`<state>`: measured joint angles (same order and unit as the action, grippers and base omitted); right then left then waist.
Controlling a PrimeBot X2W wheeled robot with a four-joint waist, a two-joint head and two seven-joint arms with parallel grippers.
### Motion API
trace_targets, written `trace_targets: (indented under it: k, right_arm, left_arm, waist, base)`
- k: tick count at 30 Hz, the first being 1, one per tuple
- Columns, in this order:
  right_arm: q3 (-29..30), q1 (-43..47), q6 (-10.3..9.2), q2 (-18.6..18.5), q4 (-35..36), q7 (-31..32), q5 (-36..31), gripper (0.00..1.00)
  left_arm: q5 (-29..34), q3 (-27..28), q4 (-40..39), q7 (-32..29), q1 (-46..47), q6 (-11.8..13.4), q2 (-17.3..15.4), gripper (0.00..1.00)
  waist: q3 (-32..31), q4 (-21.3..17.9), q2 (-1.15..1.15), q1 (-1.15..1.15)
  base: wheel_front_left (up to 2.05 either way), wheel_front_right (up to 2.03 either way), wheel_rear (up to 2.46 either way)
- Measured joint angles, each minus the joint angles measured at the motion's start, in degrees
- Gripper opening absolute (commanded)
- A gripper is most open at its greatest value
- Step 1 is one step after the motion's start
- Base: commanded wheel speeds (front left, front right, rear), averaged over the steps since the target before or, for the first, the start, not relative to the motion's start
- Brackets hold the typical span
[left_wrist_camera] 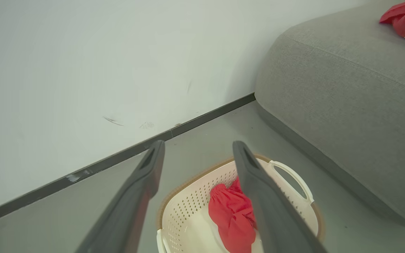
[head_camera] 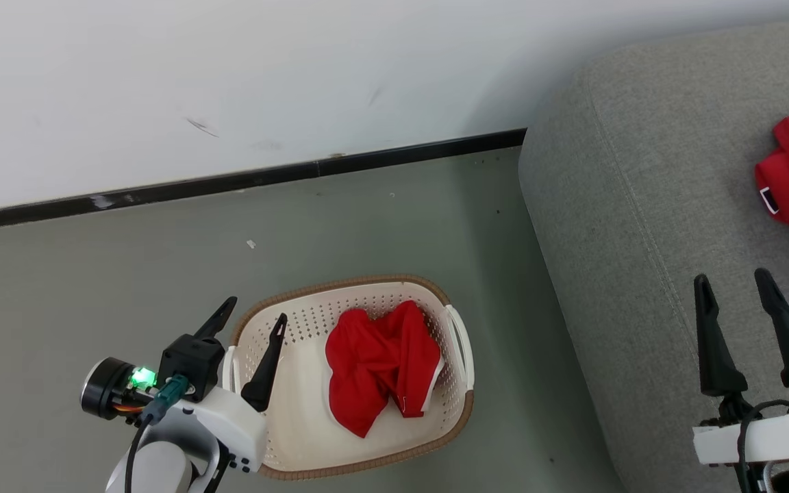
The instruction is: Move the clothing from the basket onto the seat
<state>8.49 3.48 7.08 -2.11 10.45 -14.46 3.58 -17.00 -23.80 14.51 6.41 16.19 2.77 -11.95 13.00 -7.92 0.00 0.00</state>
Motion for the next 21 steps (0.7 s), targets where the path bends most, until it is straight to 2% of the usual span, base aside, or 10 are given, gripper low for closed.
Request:
trace_targets:
  k: [8, 21]
  right_arm:
    - [0.1, -4.5, 0.00, 0.0, 3.6, -0.2, 0.9, 1.00]
    - [-0.6, -10.1, 0.00, 0.0, 5.2, -0.2, 3.7, 1.00]
  left_arm:
    - [1.8, -0.7, 3.5, -0.6, 4.2, -0.5, 0.4, 1.00]
    - [4.8, -2.9, 8.4, -0.9, 10.6, -1.0, 0.9, 1.00]
  waist:
    - [4.7, -2.0, 0.00, 0.00]
    - [13.2, -6.0, 0.00, 0.00]
  base:
    - [0.00, 0.00, 0.00]
    - [0.00, 0.00, 0.00]
